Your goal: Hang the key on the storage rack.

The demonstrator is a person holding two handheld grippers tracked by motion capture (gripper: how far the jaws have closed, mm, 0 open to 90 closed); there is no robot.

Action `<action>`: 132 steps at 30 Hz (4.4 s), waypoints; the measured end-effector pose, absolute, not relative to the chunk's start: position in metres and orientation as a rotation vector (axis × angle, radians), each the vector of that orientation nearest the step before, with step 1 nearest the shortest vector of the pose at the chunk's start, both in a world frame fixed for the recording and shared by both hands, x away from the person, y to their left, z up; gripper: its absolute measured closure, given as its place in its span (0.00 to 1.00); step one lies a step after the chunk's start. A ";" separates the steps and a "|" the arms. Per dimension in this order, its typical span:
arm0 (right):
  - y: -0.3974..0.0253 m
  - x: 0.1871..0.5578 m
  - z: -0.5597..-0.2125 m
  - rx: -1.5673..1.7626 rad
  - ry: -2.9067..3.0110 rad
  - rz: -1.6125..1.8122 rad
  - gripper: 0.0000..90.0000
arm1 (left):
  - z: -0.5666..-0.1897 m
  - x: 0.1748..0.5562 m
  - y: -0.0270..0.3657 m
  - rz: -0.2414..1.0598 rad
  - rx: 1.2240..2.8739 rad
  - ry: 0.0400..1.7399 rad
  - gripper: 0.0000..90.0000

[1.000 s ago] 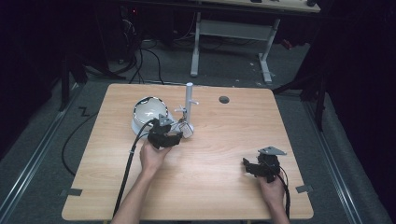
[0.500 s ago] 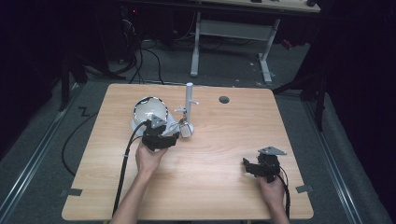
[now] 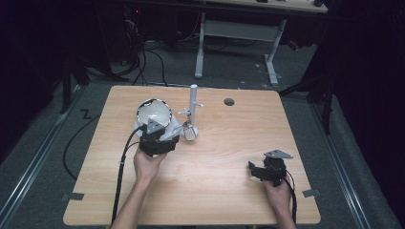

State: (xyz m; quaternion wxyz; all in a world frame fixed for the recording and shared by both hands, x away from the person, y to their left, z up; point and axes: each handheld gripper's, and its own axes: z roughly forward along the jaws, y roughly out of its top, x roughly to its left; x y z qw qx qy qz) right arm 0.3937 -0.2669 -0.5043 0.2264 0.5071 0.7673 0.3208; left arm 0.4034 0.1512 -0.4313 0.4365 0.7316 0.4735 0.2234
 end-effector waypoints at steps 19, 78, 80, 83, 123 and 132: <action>-0.267 0.394 -0.504 1.398 2.115 0.885 0.23 | -0.429 0.383 0.169 0.551 1.765 1.188 0.40; -0.267 0.394 -0.504 1.399 2.114 0.885 0.23 | -0.468 0.348 0.198 0.503 1.748 1.293 0.41; -0.267 0.394 -0.504 1.399 2.114 0.885 0.23 | -0.470 0.348 0.198 0.502 1.749 1.297 0.41; -0.267 0.394 -0.504 1.400 2.114 0.885 0.23 | -0.473 0.347 0.198 0.502 1.753 1.304 0.41; -0.267 0.393 -0.504 1.400 2.113 0.884 0.23 | -0.508 0.348 0.176 0.568 1.907 1.345 0.40; -0.267 0.393 -0.504 1.400 2.113 0.885 0.23 | -0.508 0.348 0.172 0.607 1.939 1.356 0.34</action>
